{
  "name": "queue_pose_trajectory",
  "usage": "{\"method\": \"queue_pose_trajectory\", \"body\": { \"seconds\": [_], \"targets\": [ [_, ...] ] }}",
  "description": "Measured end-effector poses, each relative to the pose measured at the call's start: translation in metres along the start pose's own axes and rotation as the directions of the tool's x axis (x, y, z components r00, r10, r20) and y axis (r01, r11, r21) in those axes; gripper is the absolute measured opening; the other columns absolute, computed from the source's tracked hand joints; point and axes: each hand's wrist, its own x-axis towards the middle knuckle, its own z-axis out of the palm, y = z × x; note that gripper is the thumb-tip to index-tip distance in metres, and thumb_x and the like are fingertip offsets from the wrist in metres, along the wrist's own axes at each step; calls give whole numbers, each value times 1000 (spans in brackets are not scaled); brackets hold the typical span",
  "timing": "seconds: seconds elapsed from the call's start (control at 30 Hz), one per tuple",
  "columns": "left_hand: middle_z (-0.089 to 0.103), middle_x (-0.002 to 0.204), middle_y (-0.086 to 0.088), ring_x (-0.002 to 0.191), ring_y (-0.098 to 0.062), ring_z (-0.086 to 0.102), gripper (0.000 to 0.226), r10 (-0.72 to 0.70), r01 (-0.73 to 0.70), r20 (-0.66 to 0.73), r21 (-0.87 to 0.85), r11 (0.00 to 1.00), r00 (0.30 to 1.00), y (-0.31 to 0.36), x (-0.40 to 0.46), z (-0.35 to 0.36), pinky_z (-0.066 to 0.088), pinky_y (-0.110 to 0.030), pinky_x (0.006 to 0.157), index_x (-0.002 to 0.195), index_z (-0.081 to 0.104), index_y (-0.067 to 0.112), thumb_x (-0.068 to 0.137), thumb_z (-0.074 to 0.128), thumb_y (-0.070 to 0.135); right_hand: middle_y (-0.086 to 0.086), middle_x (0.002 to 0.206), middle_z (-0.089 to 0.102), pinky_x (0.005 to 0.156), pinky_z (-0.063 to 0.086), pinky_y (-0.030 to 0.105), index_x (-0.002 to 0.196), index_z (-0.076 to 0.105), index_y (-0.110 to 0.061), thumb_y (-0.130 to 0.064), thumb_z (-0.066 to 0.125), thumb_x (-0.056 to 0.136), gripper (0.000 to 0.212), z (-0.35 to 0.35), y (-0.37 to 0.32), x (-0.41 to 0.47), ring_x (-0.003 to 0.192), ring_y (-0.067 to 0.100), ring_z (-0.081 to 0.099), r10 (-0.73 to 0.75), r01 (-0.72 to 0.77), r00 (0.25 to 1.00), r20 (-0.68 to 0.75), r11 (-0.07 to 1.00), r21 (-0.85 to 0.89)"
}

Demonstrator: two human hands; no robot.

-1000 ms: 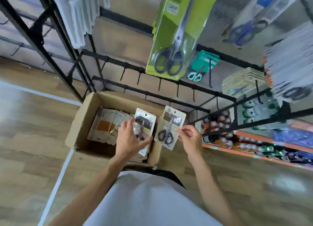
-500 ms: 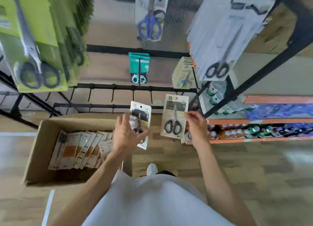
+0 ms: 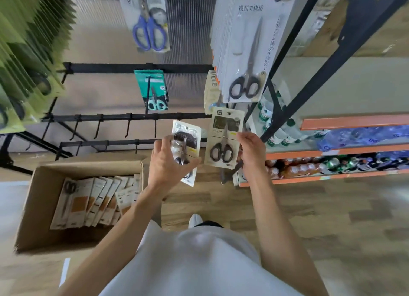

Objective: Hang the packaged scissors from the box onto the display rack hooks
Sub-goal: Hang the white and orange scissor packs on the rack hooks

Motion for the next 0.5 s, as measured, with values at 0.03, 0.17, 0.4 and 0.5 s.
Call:
{"method": "queue_pose_trajectory", "body": {
  "seconds": [0.03, 0.17, 0.4, 0.5],
  "targets": [
    [46, 126, -3, 108, -13, 45, 101, -3, 3, 2, 0, 1000, 1000, 1, 0, 1, 45, -27, 84, 139, 39, 20, 60, 84, 62, 5, 94, 75, 86, 53, 24, 102, 71, -7, -24, 77, 87, 23, 0, 0, 1, 89, 14, 67, -12, 12, 1000, -10, 1000, -17],
    [47, 124, -4, 109, -17, 49, 99, 1, 0, -16, 3, 1000, 1000, 7, 2, 3, 49, -31, 86, 138, 40, 19, 60, 84, 61, -2, 90, 72, 68, 50, 9, 100, 69, -9, -22, 73, 90, 17, 10, -7, 18, 80, 3, 65, -82, 79, 996, -41, 994, -70],
    [49, 121, -7, 105, -20, 52, 107, 1, -1, -33, -8, 1000, 999, 12, 2, 1, 53, -35, 84, 136, 42, 15, 53, 71, 76, -5, 82, 69, 74, 56, 19, 91, 71, -12, -22, 68, 91, 11, 59, -38, 80, 73, 8, 64, -176, 157, 984, -28, 931, -330],
    [50, 122, -7, 107, -19, 50, 103, -11, 12, -47, 9, 1000, 999, 6, 1, 0, 54, -36, 85, 136, 41, 15, 56, 75, 71, -9, 76, 64, 73, 61, 36, 72, 63, -21, -25, 67, 91, 19, 70, -42, 97, 78, 15, 68, -165, 144, 986, -23, 911, -386]
  ]
}}
